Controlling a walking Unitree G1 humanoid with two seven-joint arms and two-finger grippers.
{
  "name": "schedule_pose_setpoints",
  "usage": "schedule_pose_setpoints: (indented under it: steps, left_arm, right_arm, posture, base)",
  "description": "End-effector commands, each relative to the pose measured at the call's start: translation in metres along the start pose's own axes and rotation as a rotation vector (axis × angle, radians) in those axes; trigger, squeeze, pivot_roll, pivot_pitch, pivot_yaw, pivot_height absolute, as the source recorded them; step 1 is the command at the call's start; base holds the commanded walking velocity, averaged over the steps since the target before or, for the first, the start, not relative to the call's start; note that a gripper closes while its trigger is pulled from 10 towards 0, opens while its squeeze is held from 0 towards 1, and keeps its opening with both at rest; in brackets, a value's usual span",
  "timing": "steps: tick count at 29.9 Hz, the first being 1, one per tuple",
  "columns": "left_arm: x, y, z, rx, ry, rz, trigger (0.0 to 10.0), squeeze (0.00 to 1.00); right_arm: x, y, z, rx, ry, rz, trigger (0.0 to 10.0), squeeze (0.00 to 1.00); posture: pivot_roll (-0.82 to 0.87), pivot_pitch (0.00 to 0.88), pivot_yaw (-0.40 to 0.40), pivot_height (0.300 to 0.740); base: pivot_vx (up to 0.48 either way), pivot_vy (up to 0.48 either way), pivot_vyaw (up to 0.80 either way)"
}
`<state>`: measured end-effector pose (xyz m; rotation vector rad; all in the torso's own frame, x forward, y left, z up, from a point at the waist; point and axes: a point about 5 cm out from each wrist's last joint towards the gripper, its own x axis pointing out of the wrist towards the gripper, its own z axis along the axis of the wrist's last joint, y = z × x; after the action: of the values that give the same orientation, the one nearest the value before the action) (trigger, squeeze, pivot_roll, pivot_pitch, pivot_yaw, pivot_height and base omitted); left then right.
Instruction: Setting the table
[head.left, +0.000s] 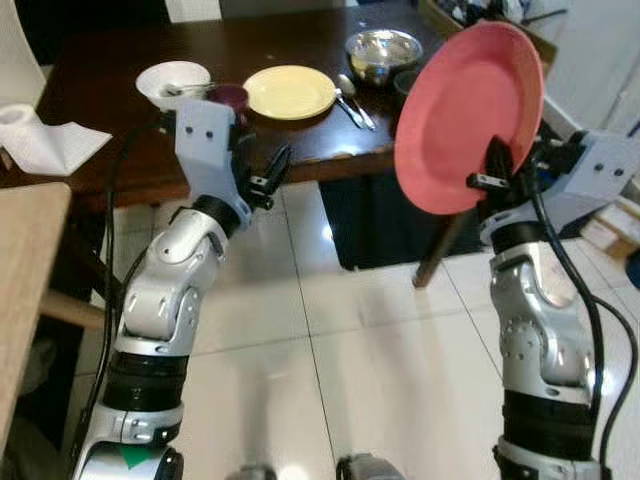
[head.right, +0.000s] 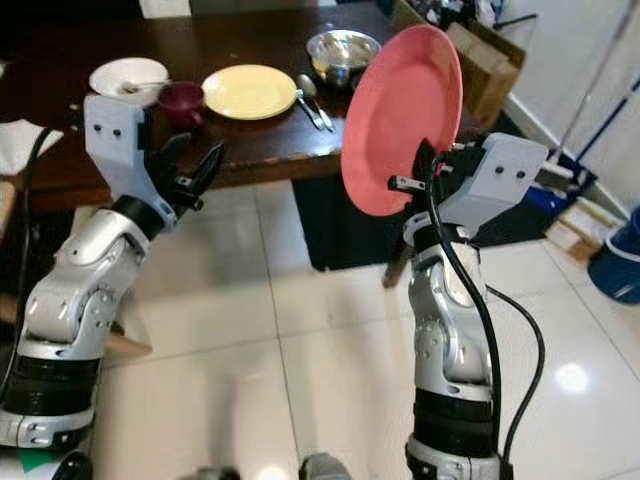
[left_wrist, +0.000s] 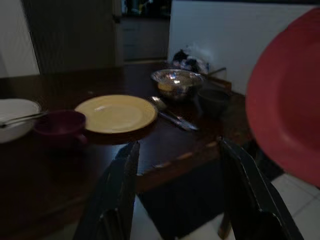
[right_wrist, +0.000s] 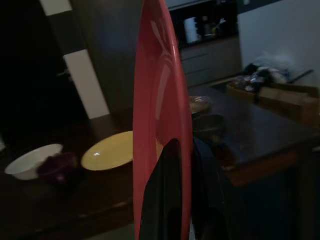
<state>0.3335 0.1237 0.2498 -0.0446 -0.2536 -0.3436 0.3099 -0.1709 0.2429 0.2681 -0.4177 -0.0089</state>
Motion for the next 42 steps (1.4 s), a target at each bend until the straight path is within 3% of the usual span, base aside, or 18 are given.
schedule_pose_setpoints:
  steps: [1, 13, 17, 18, 20, 22, 23, 27, 31, 33, 34, 37, 42]
  left_arm:
    - [-0.002, 0.001, -0.003, 0.008, 0.008, 0.007, 10.0, 0.0]
    - [-0.001, 0.002, -0.003, 0.01, 0.007, 0.009, 10.0, 0.0]
    - [-0.001, 0.002, -0.003, 0.01, 0.006, 0.011, 10.0, 0.0]
    - [-0.001, 0.002, -0.003, 0.01, 0.007, 0.011, 10.0, 0.0]
    - [-0.001, 0.002, -0.003, 0.01, 0.007, 0.01, 10.0, 0.0]
    - [-0.001, 0.002, -0.003, 0.009, 0.007, 0.01, 10.0, 0.0]
    - [-0.001, 0.001, -0.003, 0.009, 0.007, 0.01, 10.0, 0.0]
    - [-0.001, 0.001, -0.004, 0.008, 0.008, 0.009, 10.0, 0.0]
    - [-0.001, 0.0, -0.004, 0.007, 0.008, 0.007, 10.0, 0.0]
    - [-0.001, 0.0, -0.004, 0.005, 0.008, 0.009, 10.0, 0.0]
    - [-0.001, 0.0, -0.004, 0.005, 0.008, 0.009, 10.0, 0.0]
    - [-0.003, 0.004, -0.005, -0.007, 0.024, 0.027, 10.0, 0.0]
    - [-0.008, 0.015, -0.003, -0.012, 0.02, 0.076, 10.0, 0.0]
  right_arm:
    - [-0.001, 0.001, 0.001, 0.005, -0.005, 0.006, 10.0, 0.0]
    - [-0.001, 0.002, 0.001, 0.009, -0.001, 0.021, 10.0, 0.0]
    - [-0.002, 0.014, 0.0, 0.04, 0.02, 0.137, 10.0, 0.0]
    - [-0.005, 0.024, 0.001, 0.11, 0.031, 0.216, 10.0, 0.0]
    - [-0.006, 0.03, 0.003, 0.159, 0.029, 0.261, 10.0, 0.0]
    - [-0.007, 0.032, 0.005, 0.163, 0.024, 0.271, 10.0, 0.0]
    - [-0.006, 0.036, 0.008, 0.226, 0.014, 0.289, 10.0, 0.0]
    - [-0.004, 0.041, 0.011, 0.292, 0.003, 0.31, 10.0, 0.0]
    - [-0.003, 0.055, 0.016, 0.431, 0.017, 0.416, 10.0, 0.0]
    - [-0.005, 0.066, 0.016, 0.541, 0.054, 0.513, 10.0, 0.0]
    - [-0.005, 0.066, 0.016, 0.541, 0.054, 0.513, 10.0, 0.0]
    - [-0.013, 0.083, 0.009, 0.745, 0.148, 0.635, 10.0, 0.0]
    - [-0.014, 0.087, -0.014, 0.886, 0.253, 0.579, 10.0, 0.0]
  posture:
    - [-0.13, 0.072, 0.066, 0.74]
    - [-0.13, 0.073, 0.066, 0.74]
    - [-0.13, 0.072, 0.065, 0.74]
    - [-0.13, 0.072, 0.065, 0.74]
    - [-0.13, 0.072, 0.065, 0.74]
    - [-0.13, 0.072, 0.065, 0.74]
    - [-0.13, 0.072, 0.065, 0.74]
    - [-0.13, 0.072, 0.065, 0.74]
    - [-0.13, 0.073, 0.065, 0.74]
    - [-0.13, 0.072, 0.063, 0.74]
    - [-0.13, 0.072, 0.063, 0.74]
    - [-0.13, 0.072, 0.063, 0.74]
    - [-0.12, 0.074, 0.061, 0.74]
  base:
    - [0.469, 0.0, 0.0]
    - [0.462, 0.0, 0.0]
    - [0.454, 0.0, 0.0]
    - [0.454, 0.0, 0.0]
    - [0.452, 0.0, 0.0]
    - [0.45, 0.0, 0.0]
    - [0.45, 0.0, 0.0]
    - [0.45, 0.0, 0.0]
    - [0.448, 0.0, 0.0]
    - [0.441, 0.0, 0.0]
    - [0.435, 0.0, 0.0]
    - [0.226, 0.0, 0.0]
    - [0.0, 0.0, 0.0]
